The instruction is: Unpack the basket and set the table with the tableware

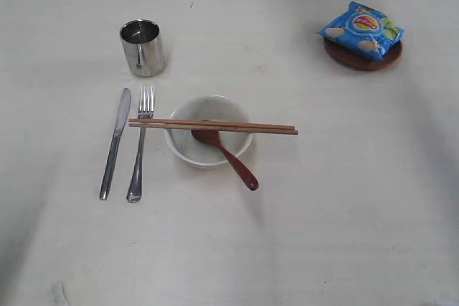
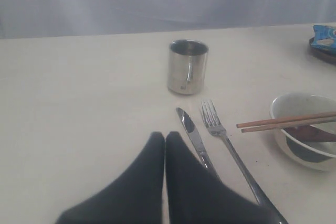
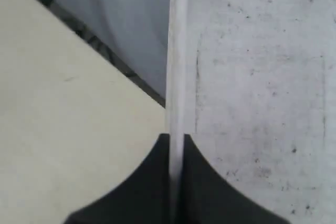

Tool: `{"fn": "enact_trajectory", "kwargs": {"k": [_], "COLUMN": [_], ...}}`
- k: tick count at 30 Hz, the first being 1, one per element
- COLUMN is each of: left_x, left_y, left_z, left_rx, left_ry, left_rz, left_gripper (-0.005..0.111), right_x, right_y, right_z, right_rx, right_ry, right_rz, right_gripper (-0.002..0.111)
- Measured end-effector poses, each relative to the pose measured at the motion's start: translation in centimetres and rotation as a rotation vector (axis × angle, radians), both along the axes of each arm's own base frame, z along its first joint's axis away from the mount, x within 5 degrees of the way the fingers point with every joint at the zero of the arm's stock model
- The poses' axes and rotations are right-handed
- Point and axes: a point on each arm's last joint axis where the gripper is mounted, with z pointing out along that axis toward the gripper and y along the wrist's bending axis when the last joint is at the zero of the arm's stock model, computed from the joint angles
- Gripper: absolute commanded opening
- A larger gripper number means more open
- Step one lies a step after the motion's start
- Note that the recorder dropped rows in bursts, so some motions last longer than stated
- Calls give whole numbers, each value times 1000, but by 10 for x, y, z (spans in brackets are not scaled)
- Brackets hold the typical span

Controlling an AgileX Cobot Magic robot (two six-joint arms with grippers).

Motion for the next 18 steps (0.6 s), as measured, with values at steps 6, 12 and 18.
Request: {"fn": "enact_trajectory", "kwargs": {"k": [6, 12, 18], "left_x": [0, 0, 0], "left_y": [0, 0, 0], "left_z": [0, 0, 0], "left_rx": [0, 0, 0], "left_ry": [0, 0, 0], "left_rz": [0, 0, 0], "left_gripper": [0, 0, 0], "right_x": [12, 5, -6], "right_y": [-132, -234, -253], "right_z": [-13, -70, -137], "right_rx": [64, 199, 223], "right_ry": [183, 395, 540], "right_rz": [-376, -706, -796], "right_gripper": [-1, -1, -1]}}
